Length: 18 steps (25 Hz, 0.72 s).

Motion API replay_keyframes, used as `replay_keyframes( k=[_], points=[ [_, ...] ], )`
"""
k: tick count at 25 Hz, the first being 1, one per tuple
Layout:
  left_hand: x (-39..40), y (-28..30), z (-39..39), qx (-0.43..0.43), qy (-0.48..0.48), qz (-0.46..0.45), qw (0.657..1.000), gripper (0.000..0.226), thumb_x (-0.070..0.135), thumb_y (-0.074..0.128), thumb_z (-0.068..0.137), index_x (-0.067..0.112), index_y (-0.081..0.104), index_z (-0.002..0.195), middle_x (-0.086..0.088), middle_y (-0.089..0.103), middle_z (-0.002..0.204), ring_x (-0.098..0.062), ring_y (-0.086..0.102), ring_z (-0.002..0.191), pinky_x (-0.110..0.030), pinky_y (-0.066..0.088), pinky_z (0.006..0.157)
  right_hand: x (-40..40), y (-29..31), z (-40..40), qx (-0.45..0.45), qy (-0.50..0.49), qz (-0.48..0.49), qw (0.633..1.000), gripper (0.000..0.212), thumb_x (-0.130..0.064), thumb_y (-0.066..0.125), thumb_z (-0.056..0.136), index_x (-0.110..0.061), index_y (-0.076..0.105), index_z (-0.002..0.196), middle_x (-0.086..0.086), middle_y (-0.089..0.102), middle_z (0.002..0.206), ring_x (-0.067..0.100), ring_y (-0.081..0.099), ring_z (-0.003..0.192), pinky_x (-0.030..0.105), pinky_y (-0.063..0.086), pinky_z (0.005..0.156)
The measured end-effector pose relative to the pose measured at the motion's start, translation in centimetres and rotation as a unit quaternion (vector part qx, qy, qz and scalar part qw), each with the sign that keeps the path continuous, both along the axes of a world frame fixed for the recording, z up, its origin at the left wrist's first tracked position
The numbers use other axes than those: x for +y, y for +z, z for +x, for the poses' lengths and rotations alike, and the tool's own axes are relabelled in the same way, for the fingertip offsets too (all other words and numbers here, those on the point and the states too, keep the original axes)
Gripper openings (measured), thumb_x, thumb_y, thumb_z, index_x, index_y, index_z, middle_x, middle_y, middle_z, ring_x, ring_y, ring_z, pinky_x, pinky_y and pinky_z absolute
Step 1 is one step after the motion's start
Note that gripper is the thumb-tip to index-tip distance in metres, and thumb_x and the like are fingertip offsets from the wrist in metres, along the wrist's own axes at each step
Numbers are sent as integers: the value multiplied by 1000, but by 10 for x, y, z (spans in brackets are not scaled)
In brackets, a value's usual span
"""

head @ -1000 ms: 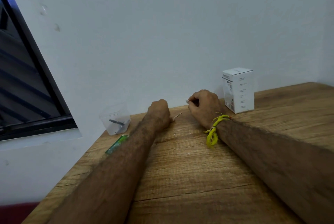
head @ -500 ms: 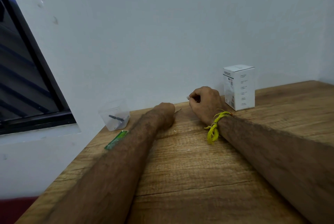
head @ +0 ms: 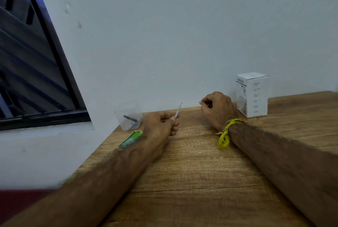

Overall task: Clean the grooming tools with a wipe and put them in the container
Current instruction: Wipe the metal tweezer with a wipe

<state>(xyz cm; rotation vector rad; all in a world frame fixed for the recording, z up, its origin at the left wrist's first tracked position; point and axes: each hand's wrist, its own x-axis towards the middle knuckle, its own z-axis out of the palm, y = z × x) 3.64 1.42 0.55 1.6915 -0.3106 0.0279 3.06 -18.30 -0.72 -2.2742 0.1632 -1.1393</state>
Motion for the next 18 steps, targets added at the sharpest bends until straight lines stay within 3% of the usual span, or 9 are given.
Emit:
replay_keyframes(
  k=[5,7,11,14,18],
  points=[
    [0,-10,-25,4,-67,-36,997,5,2,63,95,-2,66,96,-13,74,78,-17,70,64,-26,56,59,8,-1,-4,-45,12,-28,999,6,-19,69,87,-17,74,87,-2,68,85,12,62,79,35,55,75],
    [-1,-8,-23,3,-86,-45,995,2,-1,66,92,-1,64,92,-17,73,79,-20,69,63,-25,56,58,13,0,-6,-81,23,-33,996,4,-16,70,86,-15,74,85,-3,68,82,10,62,77,31,54,71],
    [3,-6,-19,12,-100,-50,994,8,-2,70,89,3,63,90,-16,73,76,-19,68,60,-22,56,55,31,-1,-12,-140,62,-56,987,3,-12,69,87,-13,71,86,-7,64,85,0,61,81,9,47,61],
    [4,-8,-17,13,-103,-54,993,9,-1,73,87,2,67,93,-16,76,78,-22,72,65,-27,59,61,48,-1,-20,-149,71,-51,985,6,-10,69,87,-16,70,87,-9,64,85,-5,60,83,7,45,60],
    [4,-9,-17,8,-98,-42,994,10,0,76,85,6,68,89,-14,76,76,-21,74,65,-29,61,62,49,2,-34,-129,74,-41,988,5,-10,70,87,-14,71,86,-5,65,87,1,61,83,10,47,61]
  ],
)
